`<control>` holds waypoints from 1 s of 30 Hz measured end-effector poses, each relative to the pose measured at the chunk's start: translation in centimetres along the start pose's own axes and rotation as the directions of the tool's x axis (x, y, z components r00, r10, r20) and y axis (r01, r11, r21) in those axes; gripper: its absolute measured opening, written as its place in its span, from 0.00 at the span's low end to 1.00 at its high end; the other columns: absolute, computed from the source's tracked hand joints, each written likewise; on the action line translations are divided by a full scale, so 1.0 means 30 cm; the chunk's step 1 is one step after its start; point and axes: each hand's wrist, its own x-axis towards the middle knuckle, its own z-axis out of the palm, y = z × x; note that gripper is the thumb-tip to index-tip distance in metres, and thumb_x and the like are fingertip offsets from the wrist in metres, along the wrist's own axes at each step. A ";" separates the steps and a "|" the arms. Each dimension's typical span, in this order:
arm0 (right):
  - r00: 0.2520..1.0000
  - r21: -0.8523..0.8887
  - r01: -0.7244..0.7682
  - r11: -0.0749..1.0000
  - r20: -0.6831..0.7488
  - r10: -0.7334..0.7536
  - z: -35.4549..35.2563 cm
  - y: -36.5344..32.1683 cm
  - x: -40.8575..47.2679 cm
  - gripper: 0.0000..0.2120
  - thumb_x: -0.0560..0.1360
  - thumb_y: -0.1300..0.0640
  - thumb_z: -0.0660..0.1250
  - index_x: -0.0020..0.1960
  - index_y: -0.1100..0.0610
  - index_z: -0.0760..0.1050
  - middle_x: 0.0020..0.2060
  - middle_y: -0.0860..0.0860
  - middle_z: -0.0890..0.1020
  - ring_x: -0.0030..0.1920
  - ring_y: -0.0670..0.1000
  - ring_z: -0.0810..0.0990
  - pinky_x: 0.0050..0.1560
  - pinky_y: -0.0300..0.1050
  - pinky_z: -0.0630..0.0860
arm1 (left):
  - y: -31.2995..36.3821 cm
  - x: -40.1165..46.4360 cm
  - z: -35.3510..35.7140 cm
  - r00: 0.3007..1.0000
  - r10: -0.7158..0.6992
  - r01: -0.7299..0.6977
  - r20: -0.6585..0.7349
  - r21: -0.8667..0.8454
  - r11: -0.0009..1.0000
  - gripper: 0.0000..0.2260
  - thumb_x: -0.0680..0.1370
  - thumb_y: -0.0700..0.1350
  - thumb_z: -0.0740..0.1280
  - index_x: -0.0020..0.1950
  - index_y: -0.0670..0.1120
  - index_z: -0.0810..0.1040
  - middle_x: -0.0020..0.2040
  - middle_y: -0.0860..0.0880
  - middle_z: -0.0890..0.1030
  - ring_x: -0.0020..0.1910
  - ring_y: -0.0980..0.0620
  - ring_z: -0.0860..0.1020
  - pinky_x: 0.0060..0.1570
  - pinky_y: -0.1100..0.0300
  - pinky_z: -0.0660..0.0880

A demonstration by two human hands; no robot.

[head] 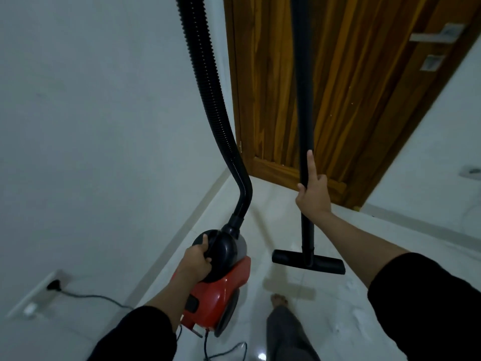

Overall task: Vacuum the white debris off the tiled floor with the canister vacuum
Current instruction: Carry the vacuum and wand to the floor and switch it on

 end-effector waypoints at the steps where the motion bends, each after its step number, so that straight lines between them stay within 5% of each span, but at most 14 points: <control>1: 1.000 0.006 0.007 1.000 -0.003 -0.007 -0.020 -0.010 -0.069 0.41 0.81 0.64 0.61 0.74 0.37 0.36 0.48 0.57 0.67 0.32 0.48 0.63 0.31 0.38 0.60 | -0.014 -0.066 0.008 1.000 0.004 -0.004 0.002 0.009 1.000 0.33 0.80 0.39 0.62 0.80 0.43 0.47 0.62 0.38 0.78 0.61 0.41 0.76 0.55 0.60 0.71; 13: 0.999 0.041 0.043 0.998 0.019 -0.044 -0.245 0.116 -0.634 0.42 0.80 0.66 0.62 0.74 0.35 0.38 0.49 0.56 0.67 0.37 0.53 0.69 0.40 0.48 0.71 | -0.070 -0.699 0.164 0.999 -0.028 0.023 0.022 0.191 0.981 0.33 0.79 0.40 0.60 0.80 0.42 0.47 0.64 0.40 0.77 0.63 0.43 0.75 0.56 0.58 0.71; 17: 0.996 0.065 0.045 0.997 0.075 -0.050 -0.340 0.220 -0.749 0.43 0.81 0.64 0.61 0.72 0.32 0.35 0.50 0.57 0.67 0.38 0.54 0.71 0.43 0.48 0.73 | -0.010 -0.856 0.271 0.997 -0.079 0.076 0.003 0.235 0.969 0.33 0.79 0.40 0.59 0.80 0.42 0.46 0.59 0.41 0.79 0.58 0.44 0.77 0.49 0.59 0.71; 30: 0.993 0.087 -0.010 0.996 0.122 0.000 -0.517 0.361 -1.108 0.43 0.81 0.64 0.61 0.73 0.34 0.33 0.51 0.56 0.67 0.37 0.54 0.72 0.41 0.44 0.73 | 0.157 -1.258 0.626 0.991 -0.080 0.064 0.104 0.146 0.987 0.33 0.79 0.42 0.62 0.80 0.45 0.49 0.64 0.39 0.77 0.63 0.42 0.75 0.56 0.57 0.72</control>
